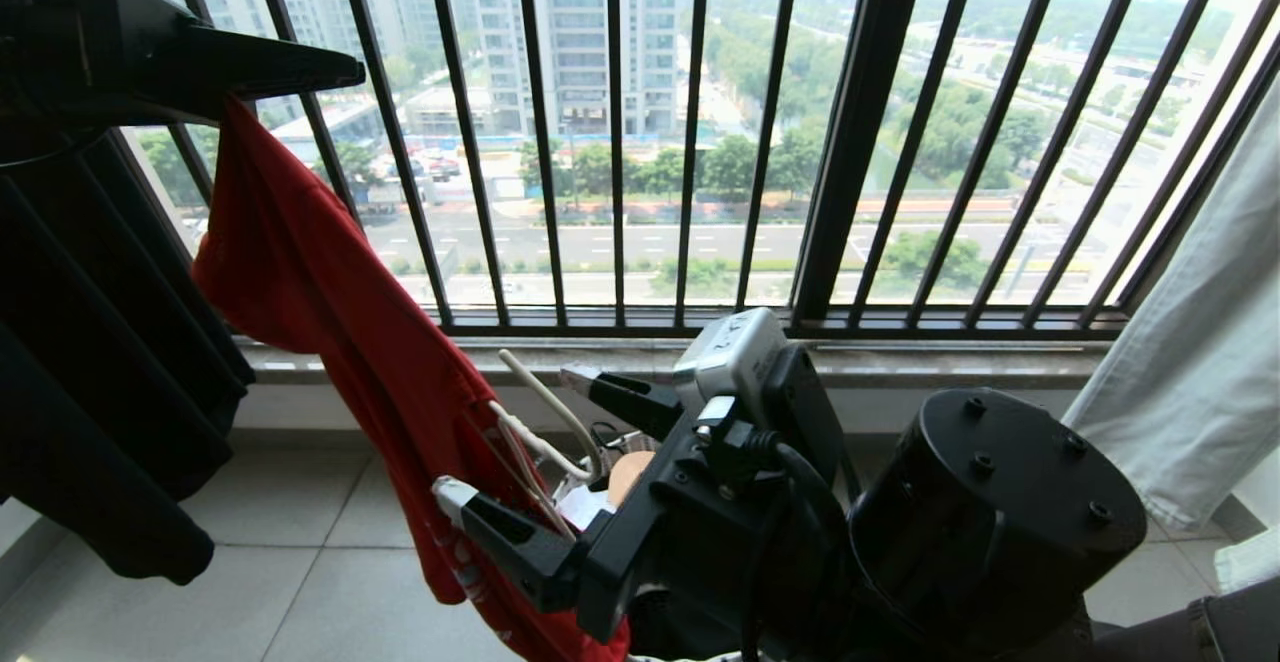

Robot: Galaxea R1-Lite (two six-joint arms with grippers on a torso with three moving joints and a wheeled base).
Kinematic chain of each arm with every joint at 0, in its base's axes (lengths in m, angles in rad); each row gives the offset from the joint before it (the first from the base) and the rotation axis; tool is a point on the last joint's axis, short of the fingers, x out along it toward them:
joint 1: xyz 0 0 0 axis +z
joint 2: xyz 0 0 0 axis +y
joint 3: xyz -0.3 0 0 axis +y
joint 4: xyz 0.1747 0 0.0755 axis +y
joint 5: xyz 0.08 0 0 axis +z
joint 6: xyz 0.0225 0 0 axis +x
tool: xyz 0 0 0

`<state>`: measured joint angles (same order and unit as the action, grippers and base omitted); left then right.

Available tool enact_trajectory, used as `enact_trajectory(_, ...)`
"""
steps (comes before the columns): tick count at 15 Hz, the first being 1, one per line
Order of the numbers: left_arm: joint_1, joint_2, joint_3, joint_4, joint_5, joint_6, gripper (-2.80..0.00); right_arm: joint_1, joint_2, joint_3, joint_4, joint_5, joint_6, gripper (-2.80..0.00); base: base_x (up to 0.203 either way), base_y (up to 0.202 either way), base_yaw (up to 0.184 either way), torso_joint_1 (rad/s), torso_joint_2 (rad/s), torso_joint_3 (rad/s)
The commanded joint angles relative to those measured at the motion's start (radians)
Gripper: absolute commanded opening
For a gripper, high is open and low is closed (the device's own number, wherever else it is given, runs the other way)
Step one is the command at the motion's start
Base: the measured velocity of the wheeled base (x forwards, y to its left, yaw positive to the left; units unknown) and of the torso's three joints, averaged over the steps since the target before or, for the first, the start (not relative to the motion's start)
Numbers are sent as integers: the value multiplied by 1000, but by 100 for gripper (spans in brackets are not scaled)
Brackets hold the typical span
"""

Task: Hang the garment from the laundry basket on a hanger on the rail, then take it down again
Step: Hang the clothes on the clothes rack

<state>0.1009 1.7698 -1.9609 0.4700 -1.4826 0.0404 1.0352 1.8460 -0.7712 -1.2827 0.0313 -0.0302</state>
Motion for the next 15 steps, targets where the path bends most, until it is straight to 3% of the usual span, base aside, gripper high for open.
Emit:
enact_trajectory(1, 2, -3, 0, 2, -8, 1, -280, 9, -2, -17, -6, -1, 0, 0, 0, 0, 0, 0, 0, 0)
enact_trajectory(4, 2, -4, 0, 2, -2, 1, -280, 15, 16, -45, 3, -3, 0, 0, 0, 0, 0, 0, 0, 0)
enact_trajectory(5, 2, -6, 0, 2, -2, -1, -280, 15, 35, -67, 2, -5, 0, -280, 0, 0, 0, 0, 0, 0)
enact_trajectory(15, 5, -20, 2, 2, -2, -1, -280, 23, 76, -114, 43, -10, 0, -280, 0, 0, 0, 0, 0, 0)
